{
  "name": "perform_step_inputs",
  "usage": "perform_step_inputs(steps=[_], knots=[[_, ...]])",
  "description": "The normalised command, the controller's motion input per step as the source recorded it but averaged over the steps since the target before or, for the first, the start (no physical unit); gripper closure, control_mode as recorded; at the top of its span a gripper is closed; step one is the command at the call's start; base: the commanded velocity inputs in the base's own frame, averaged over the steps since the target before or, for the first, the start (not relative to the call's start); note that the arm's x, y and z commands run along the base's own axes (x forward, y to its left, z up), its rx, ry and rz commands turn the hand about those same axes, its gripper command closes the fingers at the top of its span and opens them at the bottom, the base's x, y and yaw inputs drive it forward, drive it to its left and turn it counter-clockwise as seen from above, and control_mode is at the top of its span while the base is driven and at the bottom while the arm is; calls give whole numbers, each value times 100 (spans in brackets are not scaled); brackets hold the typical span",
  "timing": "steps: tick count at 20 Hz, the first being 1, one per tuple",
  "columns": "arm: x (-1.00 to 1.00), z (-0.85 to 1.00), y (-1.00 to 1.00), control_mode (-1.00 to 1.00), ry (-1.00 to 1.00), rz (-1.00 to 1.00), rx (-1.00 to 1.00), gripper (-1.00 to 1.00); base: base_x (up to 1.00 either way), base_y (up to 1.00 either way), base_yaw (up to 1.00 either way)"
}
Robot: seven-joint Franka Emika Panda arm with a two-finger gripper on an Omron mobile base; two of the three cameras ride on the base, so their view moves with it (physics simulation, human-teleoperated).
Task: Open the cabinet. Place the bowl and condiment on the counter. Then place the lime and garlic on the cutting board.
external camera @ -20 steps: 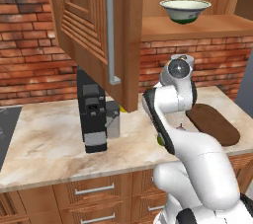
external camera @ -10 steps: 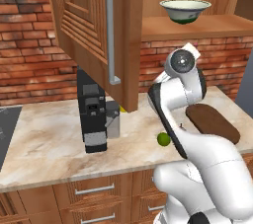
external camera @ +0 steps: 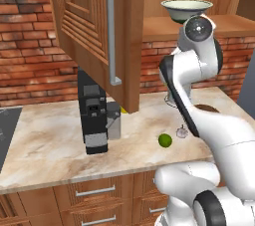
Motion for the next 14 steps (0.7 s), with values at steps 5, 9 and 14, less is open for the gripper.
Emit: perform_step_inputs(steps=[5,9,14], knots=[[53,24,-21,-100,7,-5,-2,-100,0,0,0],[67,18,-30,-100,0,-3,-7,-100,0,0,0],[49,30,-21,-100,0,0,-11,-100,0,0,0]])
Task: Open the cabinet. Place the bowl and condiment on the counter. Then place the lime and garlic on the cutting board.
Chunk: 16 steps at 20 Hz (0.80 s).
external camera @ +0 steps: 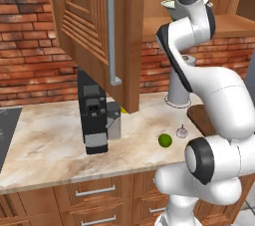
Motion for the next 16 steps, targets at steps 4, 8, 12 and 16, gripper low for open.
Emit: perform_step_inputs(steps=[4,8,12,16], knots=[[39,36,-24,-100,0,0,-8,-100,0,0,0],[62,0,-27,-100,8,0,-5,-100,0,0,0],[87,-17,-26,-100,9,0,-4,-100,0,0,0],[69,-1,-17,-100,1,0,-5,-100,0,0,0]])
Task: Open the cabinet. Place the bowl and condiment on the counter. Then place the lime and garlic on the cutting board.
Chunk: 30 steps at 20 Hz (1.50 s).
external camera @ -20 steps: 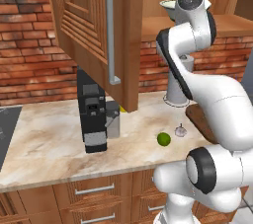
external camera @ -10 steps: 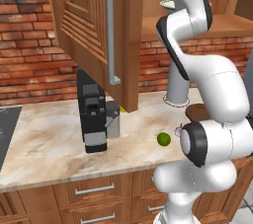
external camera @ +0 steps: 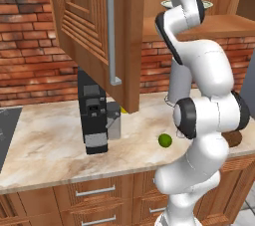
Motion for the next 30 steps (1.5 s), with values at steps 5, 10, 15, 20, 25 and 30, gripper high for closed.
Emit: perform_step_inputs(steps=[5,10,15,20,25,30], knots=[[53,-1,-21,-100,0,0,-5,-100,0,0,0],[43,-12,-25,-100,1,0,-1,-100,0,0,0],[13,-5,-22,-100,0,0,0,100,0,0,0],[-4,0,-19,-100,0,0,0,100,0,0,0],[-80,0,0,-100,-3,0,0,100,0,0,0],[-100,0,14,-100,-9,6,0,100,0,0,0]])
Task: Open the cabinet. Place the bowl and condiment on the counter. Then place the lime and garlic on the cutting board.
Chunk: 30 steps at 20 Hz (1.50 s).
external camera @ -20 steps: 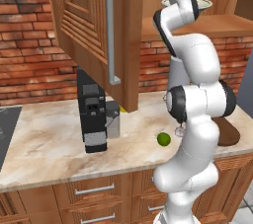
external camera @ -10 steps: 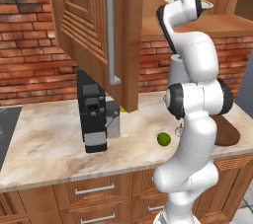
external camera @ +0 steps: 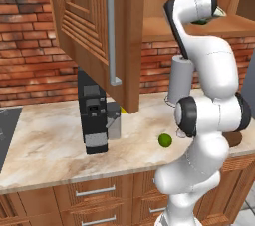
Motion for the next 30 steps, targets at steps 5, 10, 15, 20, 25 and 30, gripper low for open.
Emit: perform_step_inputs(steps=[5,10,15,20,25,30], knots=[[-100,-5,34,-100,-10,17,0,100,0,0,0],[-100,0,37,-100,-2,22,-3,100,0,0,0],[-100,0,32,-100,8,14,-5,100,0,0,0],[-100,0,27,-100,11,12,-7,100,0,0,0],[-100,0,14,-100,13,12,-6,100,0,0,0],[-88,-33,0,-100,20,15,-2,100,0,0,0]])
